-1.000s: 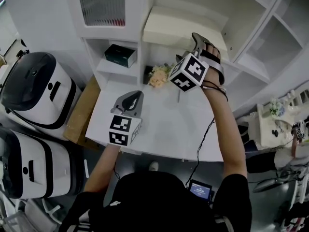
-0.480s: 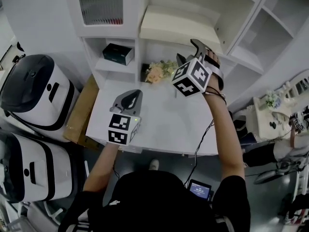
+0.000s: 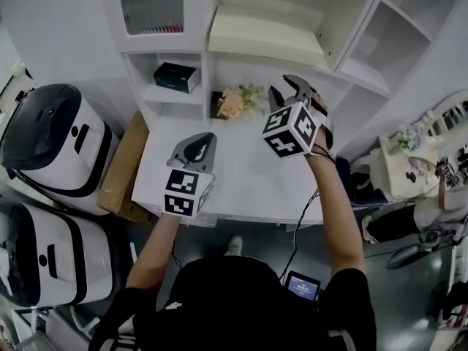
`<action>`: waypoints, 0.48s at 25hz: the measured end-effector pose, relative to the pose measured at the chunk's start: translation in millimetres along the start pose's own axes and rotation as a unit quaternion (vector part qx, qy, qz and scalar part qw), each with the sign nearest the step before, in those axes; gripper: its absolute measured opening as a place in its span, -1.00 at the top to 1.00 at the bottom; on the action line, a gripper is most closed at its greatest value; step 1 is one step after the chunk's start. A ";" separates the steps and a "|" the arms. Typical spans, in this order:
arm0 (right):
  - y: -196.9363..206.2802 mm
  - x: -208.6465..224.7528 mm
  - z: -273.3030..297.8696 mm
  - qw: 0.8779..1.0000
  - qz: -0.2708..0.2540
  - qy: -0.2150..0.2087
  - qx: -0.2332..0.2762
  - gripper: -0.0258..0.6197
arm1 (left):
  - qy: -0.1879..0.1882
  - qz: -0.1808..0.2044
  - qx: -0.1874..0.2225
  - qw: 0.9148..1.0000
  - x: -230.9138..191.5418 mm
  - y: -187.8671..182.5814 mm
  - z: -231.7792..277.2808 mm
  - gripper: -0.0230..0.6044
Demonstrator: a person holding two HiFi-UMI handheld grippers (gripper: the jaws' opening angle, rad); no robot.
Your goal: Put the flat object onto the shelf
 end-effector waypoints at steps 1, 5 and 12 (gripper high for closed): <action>2.2 -2.5 -4.4 1.000 0.007 -0.001 0.000 0.49 | 0.002 0.003 0.000 1.000 2.7 -0.5 -2.3 0.91; 13.5 -12.9 -22.4 0.999 0.039 0.000 0.001 0.64 | 0.012 0.006 0.001 1.000 14.0 -1.0 -13.9 0.91; 28.1 -38.6 -53.6 0.994 0.105 -0.010 0.010 0.82 | 0.016 0.014 0.003 1.000 23.1 2.2 -37.8 0.91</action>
Point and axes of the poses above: the fingertips, and each gripper's own axes: z forward along the fingers, x to its right, y out of its underside, the point moved 7 cm from there along -z, backward along the fingers
